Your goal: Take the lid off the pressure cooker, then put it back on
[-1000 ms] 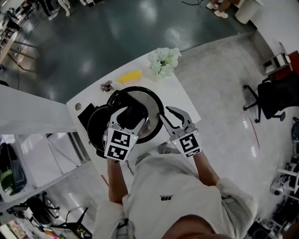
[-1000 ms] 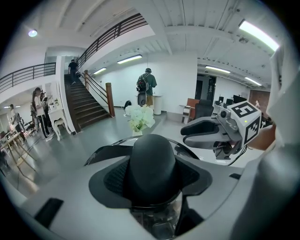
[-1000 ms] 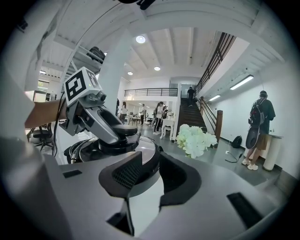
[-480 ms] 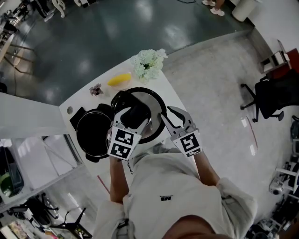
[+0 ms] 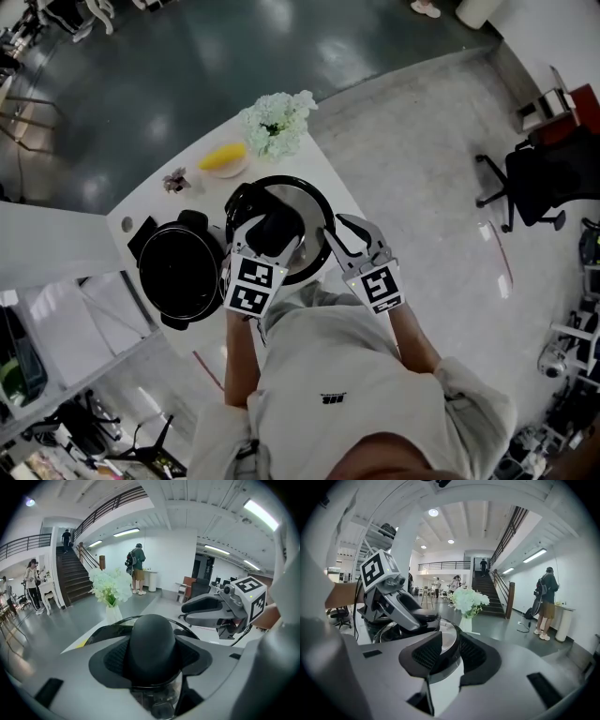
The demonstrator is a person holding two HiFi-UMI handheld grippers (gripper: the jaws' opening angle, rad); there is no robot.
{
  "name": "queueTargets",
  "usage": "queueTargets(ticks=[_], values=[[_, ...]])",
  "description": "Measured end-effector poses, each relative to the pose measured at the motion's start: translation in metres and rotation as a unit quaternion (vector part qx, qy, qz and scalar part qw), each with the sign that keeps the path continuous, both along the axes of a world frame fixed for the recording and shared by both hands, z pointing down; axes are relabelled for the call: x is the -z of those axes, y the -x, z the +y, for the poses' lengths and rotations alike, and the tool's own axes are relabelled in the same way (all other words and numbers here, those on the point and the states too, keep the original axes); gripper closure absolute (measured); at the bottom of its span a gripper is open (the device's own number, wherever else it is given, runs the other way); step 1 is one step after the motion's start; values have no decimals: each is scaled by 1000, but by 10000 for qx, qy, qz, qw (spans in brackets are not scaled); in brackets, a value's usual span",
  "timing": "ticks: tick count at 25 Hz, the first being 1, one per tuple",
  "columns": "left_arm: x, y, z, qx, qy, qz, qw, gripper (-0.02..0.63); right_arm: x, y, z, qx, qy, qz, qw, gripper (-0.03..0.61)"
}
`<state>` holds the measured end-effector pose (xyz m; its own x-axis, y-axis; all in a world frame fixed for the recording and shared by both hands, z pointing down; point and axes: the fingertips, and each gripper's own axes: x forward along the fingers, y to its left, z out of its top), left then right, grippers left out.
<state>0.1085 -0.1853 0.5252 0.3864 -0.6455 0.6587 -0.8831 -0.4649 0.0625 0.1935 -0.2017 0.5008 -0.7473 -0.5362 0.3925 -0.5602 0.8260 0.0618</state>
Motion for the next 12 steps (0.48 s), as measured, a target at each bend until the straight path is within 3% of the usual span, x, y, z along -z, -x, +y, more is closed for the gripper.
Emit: queueTargets(ticks=[12], values=[[-56,-15,5,124,204,72,9997,328,-39,-8,11,38,285,218,9994,460]])
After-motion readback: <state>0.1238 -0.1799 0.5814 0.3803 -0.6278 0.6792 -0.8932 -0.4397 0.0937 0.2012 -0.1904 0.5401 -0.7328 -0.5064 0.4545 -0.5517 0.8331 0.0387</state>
